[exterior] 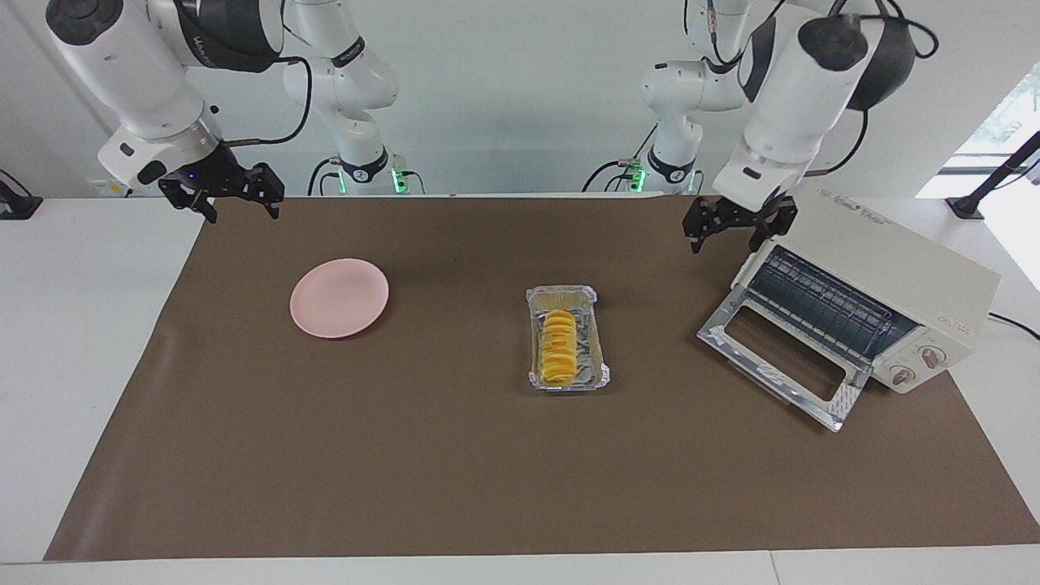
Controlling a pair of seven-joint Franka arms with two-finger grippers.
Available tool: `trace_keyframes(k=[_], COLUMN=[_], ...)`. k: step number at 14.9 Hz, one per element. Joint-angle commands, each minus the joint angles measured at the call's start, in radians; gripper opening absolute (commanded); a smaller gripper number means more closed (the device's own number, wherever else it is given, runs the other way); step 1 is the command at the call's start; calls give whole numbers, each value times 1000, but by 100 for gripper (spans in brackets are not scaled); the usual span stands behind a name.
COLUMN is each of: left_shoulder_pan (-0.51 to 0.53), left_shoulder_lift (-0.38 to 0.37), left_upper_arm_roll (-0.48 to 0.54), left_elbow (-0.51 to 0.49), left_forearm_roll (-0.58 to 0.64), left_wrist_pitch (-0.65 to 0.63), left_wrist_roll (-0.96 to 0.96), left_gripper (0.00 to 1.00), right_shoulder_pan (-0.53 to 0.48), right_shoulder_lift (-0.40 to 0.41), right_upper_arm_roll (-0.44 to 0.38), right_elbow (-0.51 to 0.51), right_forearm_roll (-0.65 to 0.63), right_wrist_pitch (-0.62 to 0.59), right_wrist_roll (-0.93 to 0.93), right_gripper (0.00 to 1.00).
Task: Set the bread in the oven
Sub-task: 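Reach the left gripper to the foil tray and grasp its rim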
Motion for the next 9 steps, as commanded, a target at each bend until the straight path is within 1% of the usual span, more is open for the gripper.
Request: trace_keyframes(k=[1,4,5,7,9], left_shoulder_pan=[-126,-216,-253,-328,-376], left_shoulder_lift=[127,248,279,339,400], left_upper_arm_roll=[15,14,15,23,24], left_elbow=[49,199,230,243,261], left_forearm_roll=[-1,-15,-13,2,54], left_wrist_pitch=[110,107,105,116,148], left_wrist_roll=[-146,-241,-280,-356,-445], left_gripper=[100,100,100,100,100], right_shoulder_pan=[-25,-42,-37,-37,-36], right_shoulder_lift=[-11,-14,-14,-12,-11], right_upper_arm_roll=[18,20,20,20,20], right_elbow=[12,12,13,12,13], right_forearm_roll=[-11,0,0,0,9], right_wrist_pitch=[26,43,43,43,44], right_wrist_roll=[-5,-8,-8,-7,-8], right_gripper=[100,100,100,100,100])
